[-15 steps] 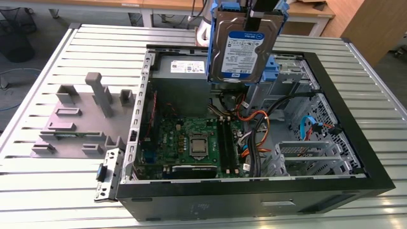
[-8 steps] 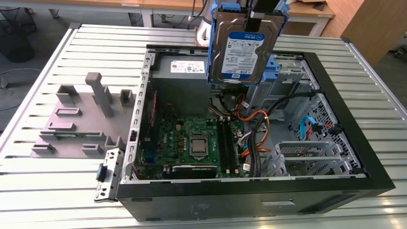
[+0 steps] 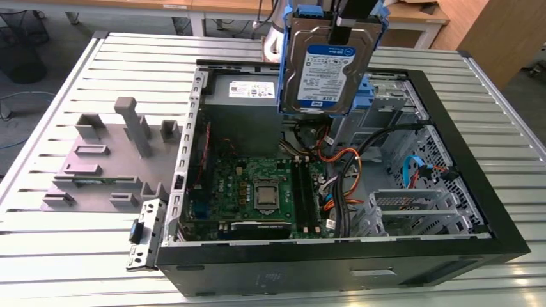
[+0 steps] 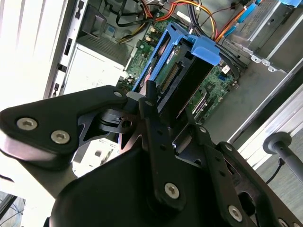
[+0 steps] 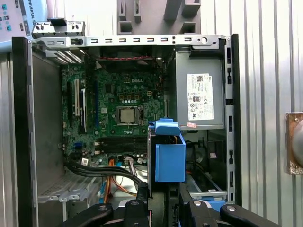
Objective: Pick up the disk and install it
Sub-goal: 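Pick up the disk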
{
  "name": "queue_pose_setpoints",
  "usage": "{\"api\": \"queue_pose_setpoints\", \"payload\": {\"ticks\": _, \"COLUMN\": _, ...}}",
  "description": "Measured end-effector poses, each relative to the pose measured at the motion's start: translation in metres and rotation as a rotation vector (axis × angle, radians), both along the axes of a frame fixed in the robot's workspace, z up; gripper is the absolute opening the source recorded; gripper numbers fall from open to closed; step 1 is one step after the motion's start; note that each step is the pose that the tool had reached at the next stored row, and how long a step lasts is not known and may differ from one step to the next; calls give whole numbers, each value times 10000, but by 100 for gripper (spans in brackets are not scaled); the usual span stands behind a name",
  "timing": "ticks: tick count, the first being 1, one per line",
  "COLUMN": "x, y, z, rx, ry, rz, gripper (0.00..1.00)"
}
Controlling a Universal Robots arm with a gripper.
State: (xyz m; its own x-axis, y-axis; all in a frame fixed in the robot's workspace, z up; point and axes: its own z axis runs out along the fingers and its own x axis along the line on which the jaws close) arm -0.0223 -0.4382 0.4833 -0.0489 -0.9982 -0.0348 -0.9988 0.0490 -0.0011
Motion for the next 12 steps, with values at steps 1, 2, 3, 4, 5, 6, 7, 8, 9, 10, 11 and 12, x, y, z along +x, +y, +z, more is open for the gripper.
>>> {"api": "queue_pose_setpoints", "payload": {"ticks": 1, "x": 0, "y": -14, "z": 0, "rx": 1, "ry": -1, "rz": 0, "gripper": 35}}
{"api": "queue_pose_setpoints", "payload": {"ticks": 2, "x": 0, "y": -30, "z": -1, "rx": 0, "ry": 0, "rz": 0, "gripper": 35}}
{"api": "queue_pose_setpoints", "payload": {"ticks": 3, "x": 0, "y": -44, "z": -1, "rx": 0, "ry": 0, "rz": 0, "gripper": 35}}
{"api": "queue_pose_setpoints", "payload": {"ticks": 4, "x": 0, "y": -59, "z": -1, "rx": 1, "ry": -1, "rz": 0, "gripper": 35}}
{"api": "queue_pose_setpoints", "payload": {"ticks": 5, "x": 0, "y": -73, "z": -1, "rx": 0, "ry": -1, "rz": 0, "gripper": 35}}
{"api": "queue_pose_setpoints", "payload": {"ticks": 6, "x": 0, "y": -88, "z": -1, "rx": 0, "ry": 0, "rz": 0, "gripper": 35}}
{"api": "queue_pose_setpoints", "payload": {"ticks": 7, "x": 0, "y": -103, "z": -1, "rx": 0, "ry": -1, "rz": 0, "gripper": 35}}
{"api": "queue_pose_setpoints", "payload": {"ticks": 8, "x": 0, "y": -117, "z": -2, "rx": 0, "ry": -1, "rz": 0, "gripper": 35}}
{"api": "queue_pose_setpoints", "payload": {"ticks": 9, "x": 0, "y": -133, "z": -2, "rx": 0, "ry": 0, "rz": 0, "gripper": 35}}
{"api": "queue_pose_setpoints", "payload": {"ticks": 10, "x": 0, "y": -148, "z": -2, "rx": 1, "ry": -1, "rz": 0, "gripper": 35}}
{"api": "queue_pose_setpoints", "payload": {"ticks": 11, "x": 0, "y": -163, "z": -2, "rx": 0, "ry": 0, "rz": 0, "gripper": 35}}
{"api": "queue_pose_setpoints", "payload": {"ticks": 12, "x": 0, "y": -178, "z": -3, "rx": 1, "ry": -1, "rz": 0, "gripper": 35}}
